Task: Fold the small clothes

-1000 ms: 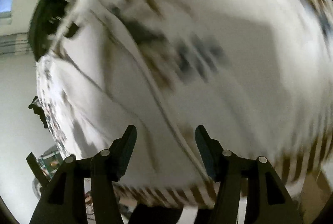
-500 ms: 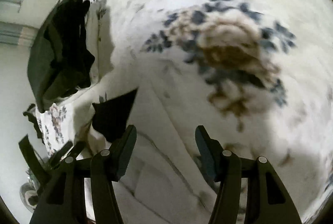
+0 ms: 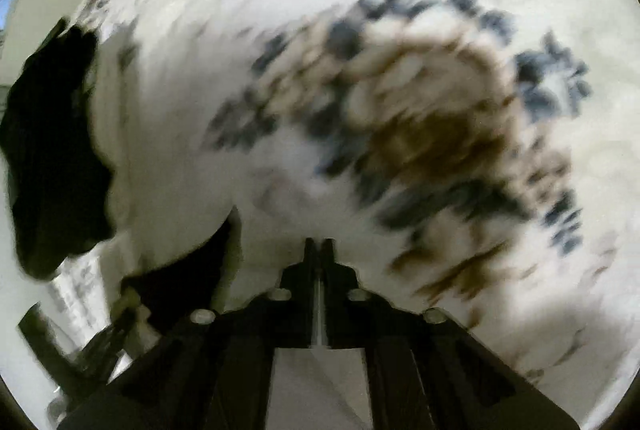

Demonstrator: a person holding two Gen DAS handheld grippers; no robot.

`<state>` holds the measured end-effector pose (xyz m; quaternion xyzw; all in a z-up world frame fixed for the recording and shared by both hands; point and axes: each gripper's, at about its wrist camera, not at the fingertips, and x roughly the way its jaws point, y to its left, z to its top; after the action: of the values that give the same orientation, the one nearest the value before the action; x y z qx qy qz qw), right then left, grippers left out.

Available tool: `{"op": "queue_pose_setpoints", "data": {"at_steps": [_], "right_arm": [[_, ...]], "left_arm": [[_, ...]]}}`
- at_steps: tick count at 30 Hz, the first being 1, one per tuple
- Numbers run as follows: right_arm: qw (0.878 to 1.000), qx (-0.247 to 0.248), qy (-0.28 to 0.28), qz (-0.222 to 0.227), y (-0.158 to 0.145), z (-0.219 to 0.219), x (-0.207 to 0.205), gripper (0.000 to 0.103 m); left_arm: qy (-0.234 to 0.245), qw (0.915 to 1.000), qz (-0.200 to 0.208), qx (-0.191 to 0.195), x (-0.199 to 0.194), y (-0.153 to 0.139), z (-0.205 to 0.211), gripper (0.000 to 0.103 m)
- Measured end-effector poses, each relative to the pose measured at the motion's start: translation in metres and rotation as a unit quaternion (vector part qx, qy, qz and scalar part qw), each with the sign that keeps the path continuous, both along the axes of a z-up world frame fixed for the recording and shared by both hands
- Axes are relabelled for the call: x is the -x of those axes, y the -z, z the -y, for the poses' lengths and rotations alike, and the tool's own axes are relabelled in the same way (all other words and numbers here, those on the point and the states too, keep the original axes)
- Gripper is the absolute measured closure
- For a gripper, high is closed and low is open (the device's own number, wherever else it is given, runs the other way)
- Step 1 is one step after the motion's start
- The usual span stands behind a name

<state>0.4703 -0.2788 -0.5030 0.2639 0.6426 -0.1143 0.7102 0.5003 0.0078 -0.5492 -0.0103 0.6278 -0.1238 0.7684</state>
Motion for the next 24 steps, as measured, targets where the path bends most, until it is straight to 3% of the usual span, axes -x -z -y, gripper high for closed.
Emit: {"op": "queue_pose_setpoints", "data": {"at_steps": [2, 6, 7, 8, 9, 10, 14, 15, 16, 18, 21, 24], "right_arm": [[1.0, 0.0, 0.018, 0.004, 0.001, 0.013, -0.002, 0.103], [0.994, -0.101, 0.027, 0.017, -0.006, 0.023, -0.006, 0.099], [0.992, -0.12, 0.016, 0.022, -0.011, 0.019, -0.006, 0.082], [0.991, -0.132, 0.005, 0.026, -0.016, 0.015, -0.005, 0.067], [0.99, -0.137, -0.008, 0.03, -0.021, 0.009, -0.003, 0.04], [0.99, -0.138, -0.026, 0.033, -0.024, 0.0, 0.001, 0.037], [0.987, -0.131, -0.089, -0.019, -0.004, -0.029, 0.009, 0.042], [0.987, -0.121, -0.101, -0.038, 0.004, -0.034, 0.011, 0.076], [0.988, -0.098, -0.111, -0.053, 0.013, -0.038, 0.014, 0.098], [0.993, -0.055, -0.098, -0.043, 0.014, -0.032, 0.019, 0.098], [0.997, -0.037, -0.054, -0.032, 0.015, -0.014, 0.02, 0.099], [0.996, -0.021, -0.08, -0.04, 0.022, -0.024, 0.019, 0.098]], "left_arm": [[-0.011, 0.9998, -0.011, 0.014, -0.01, 0.004, -0.01, 0.099], [-0.016, 0.9985, -0.031, 0.042, -0.011, -0.002, -0.027, 0.091], [-0.02, 0.998, -0.038, 0.047, -0.01, -0.005, -0.031, 0.086], [-0.026, 0.9975, -0.038, 0.053, -0.006, -0.012, -0.037, 0.073], [-0.03, 0.9972, -0.033, 0.06, -0.003, -0.016, -0.042, 0.065], [-0.035, 0.9966, -0.025, 0.07, 0.001, -0.021, -0.048, 0.062], [-0.031, 0.9975, -0.018, 0.061, 0.011, -0.025, -0.055, 0.058], [-0.025, 0.9981, -0.016, 0.053, 0.011, -0.021, -0.053, 0.059], [-0.023, 0.9986, -0.01, 0.046, 0.012, -0.02, -0.05, 0.059], [-0.021, 0.9995, 0.014, 0.019, 0.012, -0.018, -0.051, 0.096], [-0.031, 0.9994, 0.006, 0.016, 0.004, -0.011, -0.06, 0.096], [-0.032, 0.9994, 0.003, 0.012, 0.005, -0.016, -0.063, 0.093]]}}
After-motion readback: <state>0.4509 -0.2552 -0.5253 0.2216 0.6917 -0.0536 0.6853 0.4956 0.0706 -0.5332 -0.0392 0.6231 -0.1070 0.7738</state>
